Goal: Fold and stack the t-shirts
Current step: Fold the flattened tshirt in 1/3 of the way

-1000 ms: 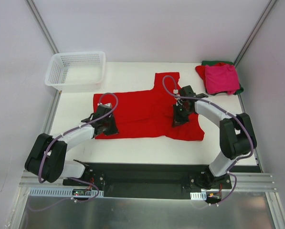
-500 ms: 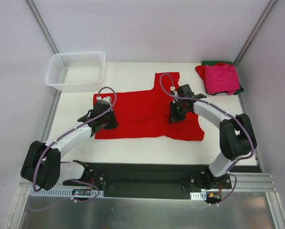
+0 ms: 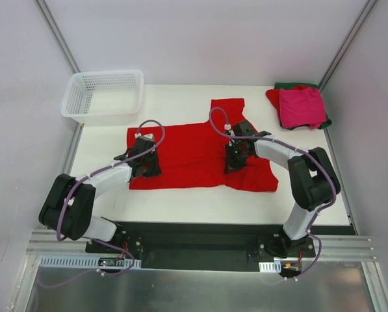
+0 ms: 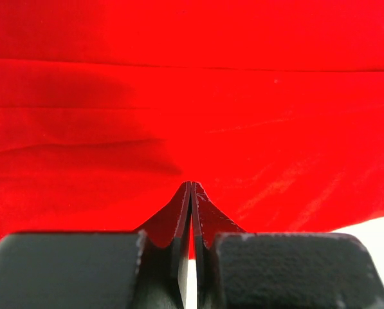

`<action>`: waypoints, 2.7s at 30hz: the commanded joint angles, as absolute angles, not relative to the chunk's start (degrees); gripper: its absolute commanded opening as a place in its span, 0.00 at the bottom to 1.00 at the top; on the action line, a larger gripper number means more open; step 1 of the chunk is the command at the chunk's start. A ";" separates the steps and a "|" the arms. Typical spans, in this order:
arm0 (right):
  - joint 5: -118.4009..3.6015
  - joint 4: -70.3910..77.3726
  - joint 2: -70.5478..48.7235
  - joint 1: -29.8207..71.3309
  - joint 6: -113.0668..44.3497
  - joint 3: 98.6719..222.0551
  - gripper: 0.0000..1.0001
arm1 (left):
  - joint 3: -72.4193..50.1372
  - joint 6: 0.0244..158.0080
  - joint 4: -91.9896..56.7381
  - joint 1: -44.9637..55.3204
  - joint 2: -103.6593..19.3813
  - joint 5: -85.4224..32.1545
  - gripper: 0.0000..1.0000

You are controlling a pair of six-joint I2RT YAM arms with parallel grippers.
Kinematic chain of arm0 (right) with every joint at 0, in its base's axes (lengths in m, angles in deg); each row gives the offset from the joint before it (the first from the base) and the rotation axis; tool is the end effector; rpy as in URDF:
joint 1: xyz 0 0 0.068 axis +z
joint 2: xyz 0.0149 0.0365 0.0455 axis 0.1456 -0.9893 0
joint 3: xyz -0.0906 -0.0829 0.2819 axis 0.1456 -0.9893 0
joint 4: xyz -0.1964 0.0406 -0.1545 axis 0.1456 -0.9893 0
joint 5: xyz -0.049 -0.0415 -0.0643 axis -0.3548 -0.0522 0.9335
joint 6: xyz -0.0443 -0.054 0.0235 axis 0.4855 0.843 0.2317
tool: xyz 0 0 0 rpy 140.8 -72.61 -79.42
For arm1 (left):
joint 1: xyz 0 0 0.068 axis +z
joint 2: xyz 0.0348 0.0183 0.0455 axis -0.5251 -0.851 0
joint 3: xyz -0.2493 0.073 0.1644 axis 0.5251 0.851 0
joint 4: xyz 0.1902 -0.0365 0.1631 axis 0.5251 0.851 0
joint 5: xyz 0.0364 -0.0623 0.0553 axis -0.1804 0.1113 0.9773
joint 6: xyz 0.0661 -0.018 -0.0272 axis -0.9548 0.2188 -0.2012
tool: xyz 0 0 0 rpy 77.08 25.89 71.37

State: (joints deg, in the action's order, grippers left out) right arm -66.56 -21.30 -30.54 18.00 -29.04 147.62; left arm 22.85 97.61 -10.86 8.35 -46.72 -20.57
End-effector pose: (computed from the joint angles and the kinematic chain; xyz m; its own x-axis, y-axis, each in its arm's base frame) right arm 0.3137 0.1754 0.1919 -0.8137 -0.3754 -0.4438 -0.5209 0.8099 0.2698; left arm 0.2537 -0.1120 0.1976 -0.7866 -0.2077 -0.5815 0.0285 0.9285 -0.3702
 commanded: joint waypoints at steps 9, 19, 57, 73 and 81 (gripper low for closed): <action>-65.40 -20.00 -31.70 19.22 -29.74 145.64 0.01 | 19.90 96.00 -14.29 7.68 -51.46 -16.62 0.00; -65.32 -19.91 -32.40 19.31 -29.74 145.02 0.01 | 17.26 95.30 -14.64 7.68 -53.48 -16.26 0.00; -64.44 -20.52 -32.66 19.66 -29.74 143.79 0.01 | 10.58 90.29 -14.64 7.86 -58.05 -7.65 0.00; -63.82 -21.05 -31.70 19.75 -29.48 143.09 0.01 | 6.36 87.57 -14.64 9.00 -59.28 -4.93 0.00; -62.59 -21.23 -29.85 19.93 -29.57 142.48 0.01 | 4.78 86.60 -14.73 8.83 -55.77 -11.68 0.00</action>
